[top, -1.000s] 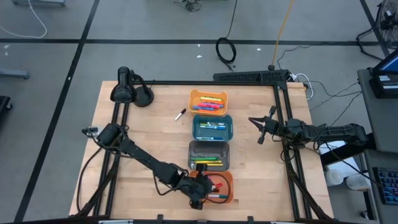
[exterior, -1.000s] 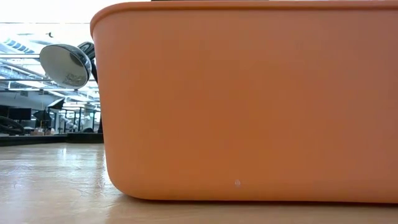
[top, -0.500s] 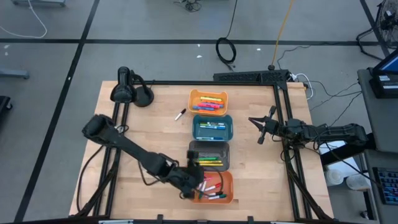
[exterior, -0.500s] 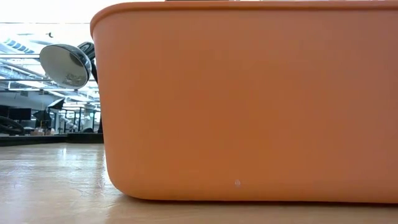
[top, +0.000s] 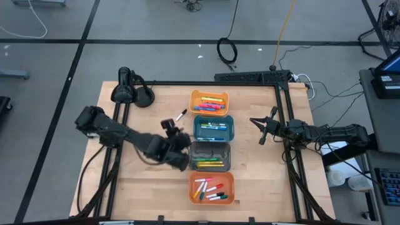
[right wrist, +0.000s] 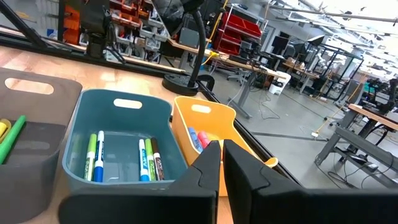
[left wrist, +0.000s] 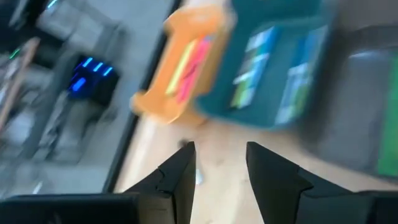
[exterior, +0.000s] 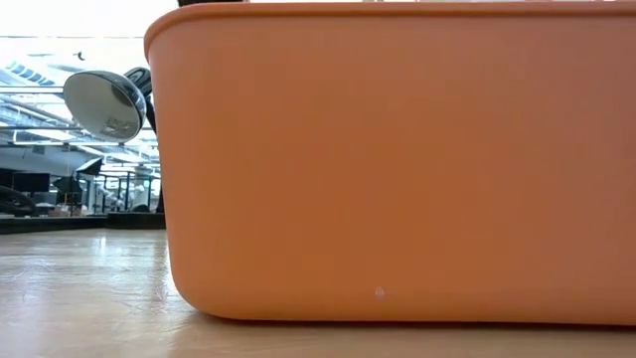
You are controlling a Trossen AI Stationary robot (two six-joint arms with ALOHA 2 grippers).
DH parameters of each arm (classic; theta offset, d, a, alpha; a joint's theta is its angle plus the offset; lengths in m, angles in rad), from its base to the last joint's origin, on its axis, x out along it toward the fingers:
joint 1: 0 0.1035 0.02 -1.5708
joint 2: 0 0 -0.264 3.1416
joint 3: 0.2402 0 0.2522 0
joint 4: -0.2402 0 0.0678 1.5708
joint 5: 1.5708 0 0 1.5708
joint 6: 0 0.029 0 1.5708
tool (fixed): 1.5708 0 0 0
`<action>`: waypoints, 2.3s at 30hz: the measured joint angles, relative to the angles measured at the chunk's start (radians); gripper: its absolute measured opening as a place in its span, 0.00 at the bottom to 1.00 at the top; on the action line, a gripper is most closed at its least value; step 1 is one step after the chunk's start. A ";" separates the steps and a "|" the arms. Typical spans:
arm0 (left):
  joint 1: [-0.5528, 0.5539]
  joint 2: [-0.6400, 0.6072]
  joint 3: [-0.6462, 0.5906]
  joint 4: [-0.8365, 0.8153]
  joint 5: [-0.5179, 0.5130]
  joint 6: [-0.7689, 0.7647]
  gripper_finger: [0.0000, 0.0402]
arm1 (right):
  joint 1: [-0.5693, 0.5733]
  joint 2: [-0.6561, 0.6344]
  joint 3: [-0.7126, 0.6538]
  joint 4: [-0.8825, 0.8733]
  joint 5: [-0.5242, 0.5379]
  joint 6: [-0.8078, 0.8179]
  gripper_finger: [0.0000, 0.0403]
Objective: Pick & Place Markers
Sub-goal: Put the black mini marker into the orange bin
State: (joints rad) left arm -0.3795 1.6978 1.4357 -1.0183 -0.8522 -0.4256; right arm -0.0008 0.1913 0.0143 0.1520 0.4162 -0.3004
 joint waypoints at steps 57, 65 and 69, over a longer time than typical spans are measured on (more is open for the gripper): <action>0.780 0.011 -0.593 0.752 0.744 0.294 0.37 | 0.000 0.000 0.000 0.000 0.000 0.000 0.03; 0.751 0.010 -0.636 0.821 0.741 0.345 0.37 | 0.000 0.000 0.000 0.000 0.000 0.000 0.03; 0.751 0.011 -0.636 0.808 0.749 0.344 0.36 | 0.000 0.000 0.000 0.000 0.000 0.000 0.03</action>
State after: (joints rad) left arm 0.3717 1.7088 0.7998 -0.2101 -0.1035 -0.0817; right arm -0.0008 0.1913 0.0141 0.1520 0.4164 -0.3004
